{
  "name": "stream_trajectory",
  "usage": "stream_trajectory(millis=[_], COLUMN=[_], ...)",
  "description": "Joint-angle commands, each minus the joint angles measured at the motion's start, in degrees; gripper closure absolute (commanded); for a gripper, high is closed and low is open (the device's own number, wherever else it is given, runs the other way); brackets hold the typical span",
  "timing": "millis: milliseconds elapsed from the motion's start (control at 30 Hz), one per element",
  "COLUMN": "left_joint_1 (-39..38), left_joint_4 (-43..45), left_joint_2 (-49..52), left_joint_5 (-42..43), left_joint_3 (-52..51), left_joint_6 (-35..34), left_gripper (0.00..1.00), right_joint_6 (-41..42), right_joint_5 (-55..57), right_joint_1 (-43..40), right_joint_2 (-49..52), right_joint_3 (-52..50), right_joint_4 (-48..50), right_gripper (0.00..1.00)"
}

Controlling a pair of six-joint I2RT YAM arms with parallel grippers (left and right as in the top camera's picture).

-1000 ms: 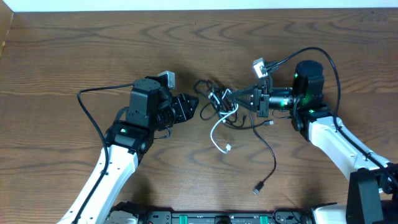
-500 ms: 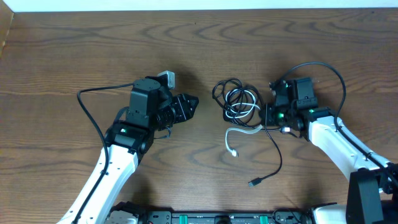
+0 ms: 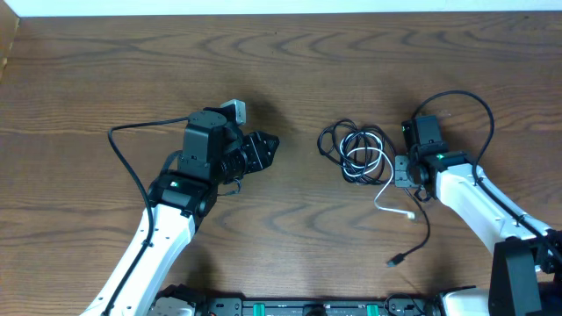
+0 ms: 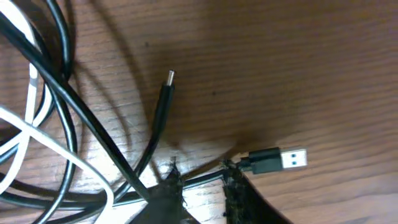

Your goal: Untangle cables

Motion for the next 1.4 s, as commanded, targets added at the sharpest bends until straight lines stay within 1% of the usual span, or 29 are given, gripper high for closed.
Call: stream_trajectory(millis=[0,100,200,300,333,400,467,500,600,700,933,1100,1200,1367], left_joint_1=[-0.1,-0.1,-0.1,-0.1,-0.1,-0.1,-0.1,-0.1,-0.1,-0.1,-0.1,-0.1,-0.1,-0.1], left_joint_4=[0.0,0.0,0.0,0.0,0.0,0.0,0.1,0.1,0.0,0.0,0.0,0.0,0.0,0.0], left_joint_2=[0.2,0.2,0.2,0.2,0.2,0.2,0.2,0.2,0.2,0.2,0.2,0.2,0.2,0.2], left_joint_5=[-0.8,-0.8,-0.8,-0.8,-0.8,-1.7,-1.9,-1.9,-1.8,-1.9,-1.8,-1.9,-1.9,-1.9], left_joint_3=[0.3,0.3,0.3,0.3,0.3,0.3,0.3,0.3,0.3,0.3,0.3,0.3,0.3,0.3], left_joint_6=[0.8,0.8,0.8,0.8,0.8,0.8,0.8,0.8,0.8,0.8,0.8,0.8,0.8,0.8], left_gripper=[0.56,0.55,0.56,0.55,0.55,0.55,0.55,0.55,0.55,0.55,0.55,0.55,0.55,0.55], right_joint_6=[-0.7,-2.3,-2.2,-1.9,0.0,7.7,13.6,15.5,22.4,28.7,34.9,38.0,38.2,38.7], right_joint_5=[-2.6,-7.8,-10.6,-13.1,-14.6,-18.4,-23.1,-24.6,-25.0,-25.0,-23.2,-18.7,-19.4,-21.9], right_joint_1=[-0.2,-0.1,-0.1,-0.1,-0.1,-0.1,-0.1,0.1,1.2,2.9,3.7,3.7,3.7,3.7], right_joint_2=[0.0,-0.5,-1.8,-3.5,-4.1,-4.6,-4.2,-4.0,-3.0,-1.7,0.4,0.9,1.7,4.1], right_joint_3=[2.9,5.0,8.0,10.8,11.2,11.2,10.5,9.9,7.3,3.8,1.5,1.4,1.4,1.4], right_joint_4=[0.0,-1.9,-5.5,-8.1,-8.3,-8.4,-8.7,-8.7,-8.5,-5.0,-0.6,2.3,4.4,4.7], right_gripper=[0.70,0.60,0.55,0.54,0.55,0.67,0.72,0.74,0.74,0.75,0.81,0.80,0.79,0.77])
